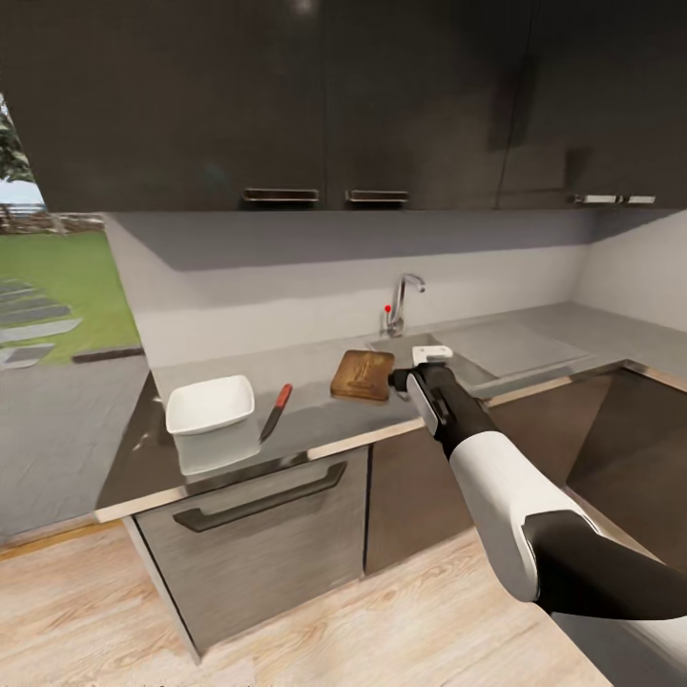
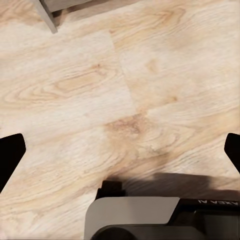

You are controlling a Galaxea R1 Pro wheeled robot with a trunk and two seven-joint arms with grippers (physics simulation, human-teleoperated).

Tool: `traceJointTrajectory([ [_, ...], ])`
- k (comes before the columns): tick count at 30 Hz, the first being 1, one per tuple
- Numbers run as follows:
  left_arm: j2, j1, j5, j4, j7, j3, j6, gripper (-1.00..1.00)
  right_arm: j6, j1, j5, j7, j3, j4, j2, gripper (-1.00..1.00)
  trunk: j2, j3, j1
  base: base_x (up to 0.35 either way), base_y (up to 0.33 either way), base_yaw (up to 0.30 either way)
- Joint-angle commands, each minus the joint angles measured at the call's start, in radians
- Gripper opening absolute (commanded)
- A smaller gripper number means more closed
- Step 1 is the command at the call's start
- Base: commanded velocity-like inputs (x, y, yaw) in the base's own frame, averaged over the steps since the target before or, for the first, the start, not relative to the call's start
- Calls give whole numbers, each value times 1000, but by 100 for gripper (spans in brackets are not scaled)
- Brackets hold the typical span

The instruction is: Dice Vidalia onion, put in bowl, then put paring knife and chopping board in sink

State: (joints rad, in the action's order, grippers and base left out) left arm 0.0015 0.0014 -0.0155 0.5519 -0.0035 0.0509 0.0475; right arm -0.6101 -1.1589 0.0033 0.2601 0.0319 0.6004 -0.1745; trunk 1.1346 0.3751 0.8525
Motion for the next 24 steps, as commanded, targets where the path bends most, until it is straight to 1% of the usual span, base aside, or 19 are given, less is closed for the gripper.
traceJointTrajectory([
  [1,0,0,-2,2,-1,1,2,100,8,0,0,4,3,1,0,100,-7,-2,-4,0,0,92],
  [3,1,0,-1,6,-2,0,2,100,34,0,1,4,2,-7,0,100,-21,-8,-12,0,0,53],
  [6,0,0,-2,8,1,0,-1,100,125,1,-1,-1,1,-91,0,100,-42,-18,-23,0,0,16],
  [7,0,0,-2,7,2,1,-3,100,194,1,-3,-2,1,-137,0,100,-49,-21,-27,0,0,5],
  [8,0,0,-2,7,3,1,-3,100,240,1,-3,-3,1,-164,0,100,-56,-24,-31,0,0,3],
  [9,0,0,-2,7,3,1,-4,100,261,1,-3,-3,2,-178,0,100,-63,-27,-35,0,0,3],
  [11,0,0,-3,1,6,2,-5,100,344,1,-1,-4,1,-249,0,100,-77,-34,-42,0,0,1],
  [14,1,0,-2,-7,8,3,-7,100,386,1,-1,-4,1,-293,0,100,-98,-43,-54,0,0,0],
  [16,2,0,-2,-10,9,3,-7,100,398,1,0,-2,2,-299,0,100,-112,-49,-61,0,0,0],
  [24,11,0,-3,-34,10,3,-8,100,404,1,-4,0,3,-285,0,100,-168,-74,-92,0,0,0],
])
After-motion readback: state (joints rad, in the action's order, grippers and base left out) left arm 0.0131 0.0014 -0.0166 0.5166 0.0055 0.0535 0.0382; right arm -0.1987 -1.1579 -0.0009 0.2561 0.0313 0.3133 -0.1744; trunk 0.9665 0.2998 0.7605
